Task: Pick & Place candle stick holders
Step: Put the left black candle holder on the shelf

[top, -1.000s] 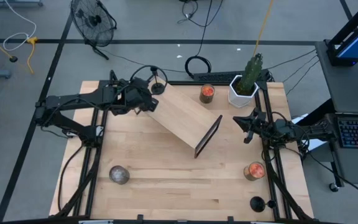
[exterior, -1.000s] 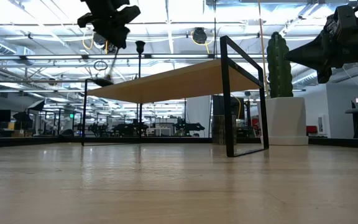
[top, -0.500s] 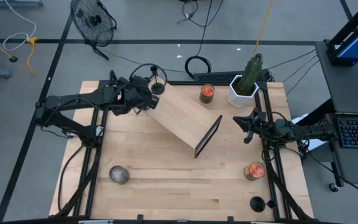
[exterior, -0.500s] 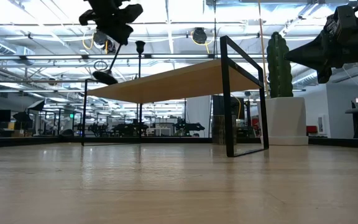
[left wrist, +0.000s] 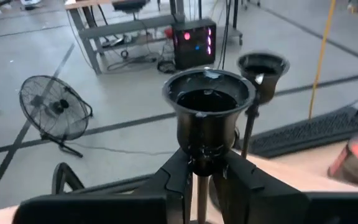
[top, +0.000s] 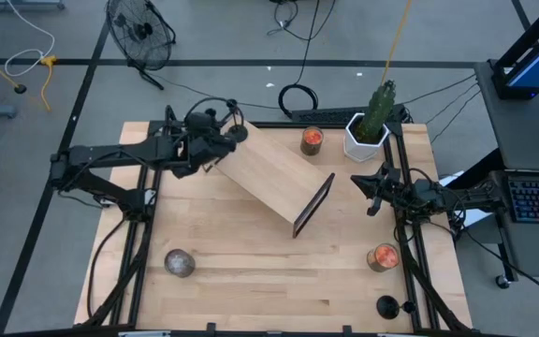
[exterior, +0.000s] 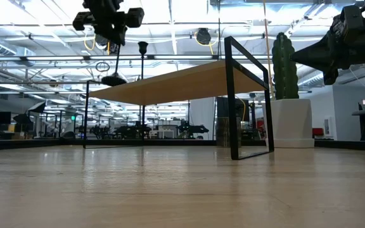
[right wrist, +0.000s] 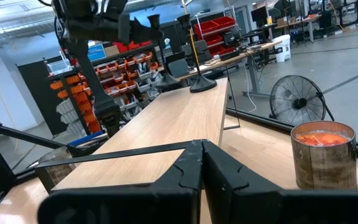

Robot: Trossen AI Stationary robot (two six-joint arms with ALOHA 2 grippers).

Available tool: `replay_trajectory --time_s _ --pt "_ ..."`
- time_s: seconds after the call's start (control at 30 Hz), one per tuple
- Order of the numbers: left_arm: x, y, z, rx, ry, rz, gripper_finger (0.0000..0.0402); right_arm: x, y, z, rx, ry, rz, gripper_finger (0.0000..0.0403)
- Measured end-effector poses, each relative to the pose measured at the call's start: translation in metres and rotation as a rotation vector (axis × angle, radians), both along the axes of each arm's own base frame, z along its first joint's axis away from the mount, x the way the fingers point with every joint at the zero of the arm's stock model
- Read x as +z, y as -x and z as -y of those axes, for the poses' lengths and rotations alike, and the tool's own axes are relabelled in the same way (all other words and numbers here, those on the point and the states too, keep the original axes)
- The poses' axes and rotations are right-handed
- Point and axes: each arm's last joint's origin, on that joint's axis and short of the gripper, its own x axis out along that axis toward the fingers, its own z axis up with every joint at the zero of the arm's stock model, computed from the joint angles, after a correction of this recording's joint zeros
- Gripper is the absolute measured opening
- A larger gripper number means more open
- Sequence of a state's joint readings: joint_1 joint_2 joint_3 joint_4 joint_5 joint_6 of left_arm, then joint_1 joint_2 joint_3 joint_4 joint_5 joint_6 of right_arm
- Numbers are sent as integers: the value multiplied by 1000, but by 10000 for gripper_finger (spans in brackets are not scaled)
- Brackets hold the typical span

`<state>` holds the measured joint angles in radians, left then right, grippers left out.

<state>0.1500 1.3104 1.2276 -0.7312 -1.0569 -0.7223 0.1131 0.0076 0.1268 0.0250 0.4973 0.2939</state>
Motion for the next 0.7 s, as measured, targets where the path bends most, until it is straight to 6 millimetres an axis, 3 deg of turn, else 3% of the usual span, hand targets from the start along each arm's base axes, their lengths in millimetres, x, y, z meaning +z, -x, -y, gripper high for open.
replay_trajectory --time_s 0.53,0.7 --pt "3 0 2 66 -49 79 57 0 0 0 -1 0 0 4" --pt "-9 0 6 87 -55 110 46 0 0 0 0 0 0 4"
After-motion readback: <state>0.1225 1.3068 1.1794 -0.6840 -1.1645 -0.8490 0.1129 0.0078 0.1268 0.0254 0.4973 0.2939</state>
